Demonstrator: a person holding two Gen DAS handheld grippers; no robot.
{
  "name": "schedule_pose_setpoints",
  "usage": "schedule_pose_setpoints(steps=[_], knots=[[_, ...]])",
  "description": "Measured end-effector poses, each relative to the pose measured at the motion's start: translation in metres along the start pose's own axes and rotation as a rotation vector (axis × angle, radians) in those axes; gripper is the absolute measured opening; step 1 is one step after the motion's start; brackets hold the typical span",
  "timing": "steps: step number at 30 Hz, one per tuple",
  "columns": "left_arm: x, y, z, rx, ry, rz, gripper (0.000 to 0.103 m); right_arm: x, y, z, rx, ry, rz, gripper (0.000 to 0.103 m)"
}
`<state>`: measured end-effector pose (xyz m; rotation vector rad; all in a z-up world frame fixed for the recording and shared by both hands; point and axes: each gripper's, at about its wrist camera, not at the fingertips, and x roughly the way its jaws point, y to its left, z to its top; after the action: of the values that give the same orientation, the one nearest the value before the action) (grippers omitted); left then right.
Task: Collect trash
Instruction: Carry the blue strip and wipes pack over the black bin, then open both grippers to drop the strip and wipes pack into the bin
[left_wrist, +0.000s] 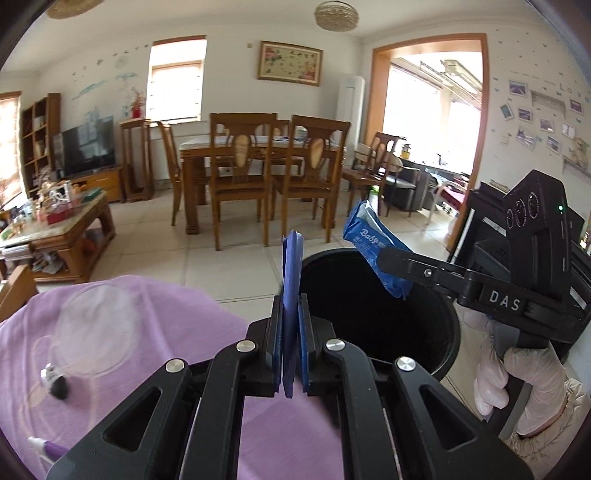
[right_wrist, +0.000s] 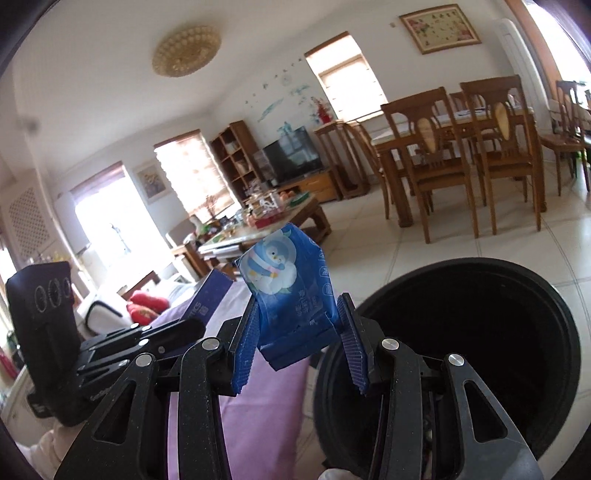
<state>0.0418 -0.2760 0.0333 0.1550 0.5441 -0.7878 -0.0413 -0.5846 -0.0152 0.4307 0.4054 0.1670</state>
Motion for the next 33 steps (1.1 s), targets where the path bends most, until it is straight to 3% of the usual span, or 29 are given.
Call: schedule_pose_setpoints(steps=[8,15,33], knots=[[0.047,-0.051,0.000,0.040,0.041,-0.079,0.008,-0.044,-0.083,-0.011,0.087,-0.022,-0.087,0.043],[0.068,-0.076,-0.004,0.060,0.072,-0.098,0.008,-0.054,-0.117,-0.028,0.153,-0.023,-0.100,0.043],[0.094,-0.084,-0.009,0.069,0.142,-0.089,0.008,-0.033,-0.120,-0.031,0.212,0.008,-0.109,0.044]])
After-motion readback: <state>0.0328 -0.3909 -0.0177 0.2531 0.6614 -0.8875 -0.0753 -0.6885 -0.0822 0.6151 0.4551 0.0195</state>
